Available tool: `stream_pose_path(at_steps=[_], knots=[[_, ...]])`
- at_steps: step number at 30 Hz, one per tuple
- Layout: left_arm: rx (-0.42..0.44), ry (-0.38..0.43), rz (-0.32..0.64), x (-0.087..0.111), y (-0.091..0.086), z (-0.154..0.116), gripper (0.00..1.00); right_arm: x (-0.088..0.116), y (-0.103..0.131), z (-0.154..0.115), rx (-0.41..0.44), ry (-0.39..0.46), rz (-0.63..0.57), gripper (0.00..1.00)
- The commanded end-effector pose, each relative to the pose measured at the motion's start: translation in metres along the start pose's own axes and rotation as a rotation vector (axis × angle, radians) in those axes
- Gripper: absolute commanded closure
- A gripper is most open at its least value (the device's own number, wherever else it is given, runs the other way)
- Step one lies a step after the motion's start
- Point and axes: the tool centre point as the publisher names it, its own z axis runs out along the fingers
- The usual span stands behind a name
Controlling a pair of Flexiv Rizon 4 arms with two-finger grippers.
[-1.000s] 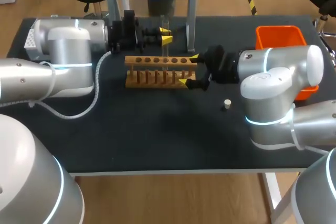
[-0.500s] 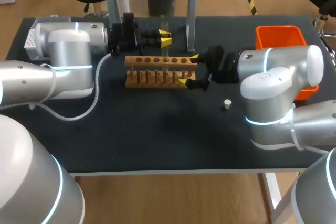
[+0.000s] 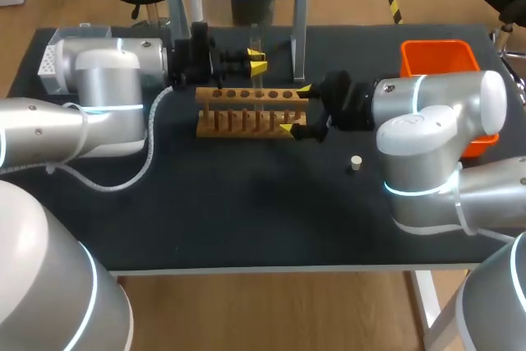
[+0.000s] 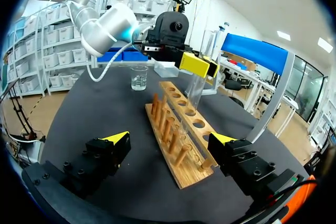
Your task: Invert the test tube, pick up the pipette, mount the tip to pipette, aspirate from beaker and dispense into the tube, eject the tip, return the pipette, and cap with the stopper.
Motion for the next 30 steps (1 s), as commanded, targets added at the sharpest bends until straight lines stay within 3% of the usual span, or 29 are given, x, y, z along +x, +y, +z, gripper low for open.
stream_pose_path(at_steps=[1, 23, 24, 25, 30], knots=[[0.007, 0.003, 0.000, -0.002, 0.005, 0.002, 1.00, -0.001, 0.000, 0.000, 0.002, 0.003, 0.000, 0.00], [0.008, -0.004, -0.020, -0.001, 0.017, 0.001, 1.00, -0.001, 0.000, 0.000, 0.002, 0.003, 0.000, 0.00], [0.002, -0.007, -0.021, -0.001, 0.016, 0.002, 0.54, -0.001, 0.000, 0.000, 0.002, 0.003, 0.000, 0.00], [-0.002, -0.007, -0.019, 0.000, 0.014, 0.001, 0.00, -0.001, 0.000, 0.000, 0.002, 0.003, 0.000, 0.00], [-0.033, -0.007, -0.005, 0.003, -0.004, -0.002, 0.00, -0.001, 0.000, 0.000, 0.002, 0.003, 0.000, 0.00]])
